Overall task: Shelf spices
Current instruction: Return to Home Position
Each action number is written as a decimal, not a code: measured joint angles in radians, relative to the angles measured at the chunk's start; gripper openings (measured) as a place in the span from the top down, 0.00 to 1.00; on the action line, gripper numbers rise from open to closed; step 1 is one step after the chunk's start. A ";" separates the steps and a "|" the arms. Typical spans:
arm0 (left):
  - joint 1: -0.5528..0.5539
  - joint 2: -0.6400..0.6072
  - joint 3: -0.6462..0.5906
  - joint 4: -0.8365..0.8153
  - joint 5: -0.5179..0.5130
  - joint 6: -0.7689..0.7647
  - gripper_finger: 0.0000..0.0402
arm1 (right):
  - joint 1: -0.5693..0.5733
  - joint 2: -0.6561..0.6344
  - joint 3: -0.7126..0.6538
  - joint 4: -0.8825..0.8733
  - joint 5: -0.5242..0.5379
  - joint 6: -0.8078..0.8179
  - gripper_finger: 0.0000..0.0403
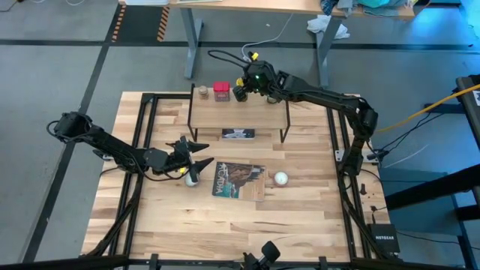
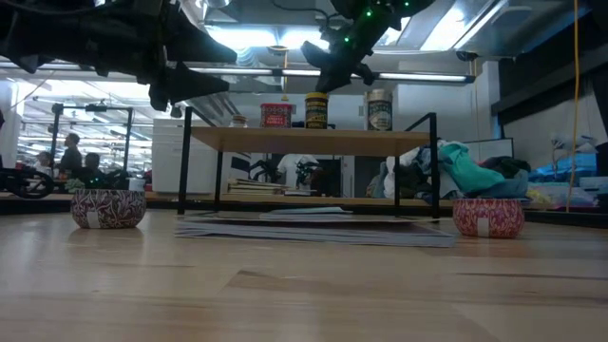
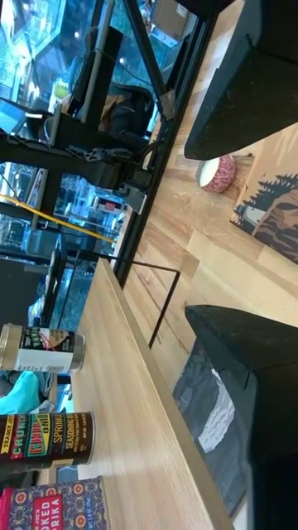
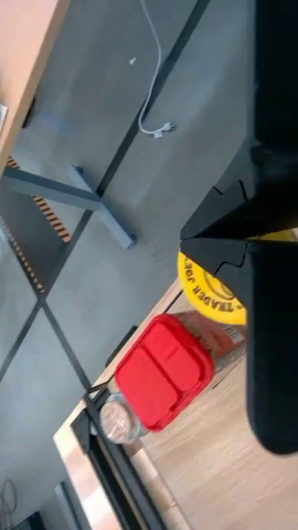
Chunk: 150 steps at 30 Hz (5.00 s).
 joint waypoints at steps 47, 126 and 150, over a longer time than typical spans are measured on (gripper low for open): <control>0.000 0.000 0.000 -0.011 0.000 0.005 0.27 | 0.078 0.002 -0.005 -0.006 0.153 -0.083 0.99; -0.332 -0.690 -0.030 -0.482 -0.393 0.313 0.27 | 1.488 -0.580 -0.752 -0.662 1.195 1.101 1.00; -0.298 -0.689 -0.030 -0.481 -0.361 0.285 0.27 | 0.810 -0.592 -0.076 0.023 0.153 -0.736 1.00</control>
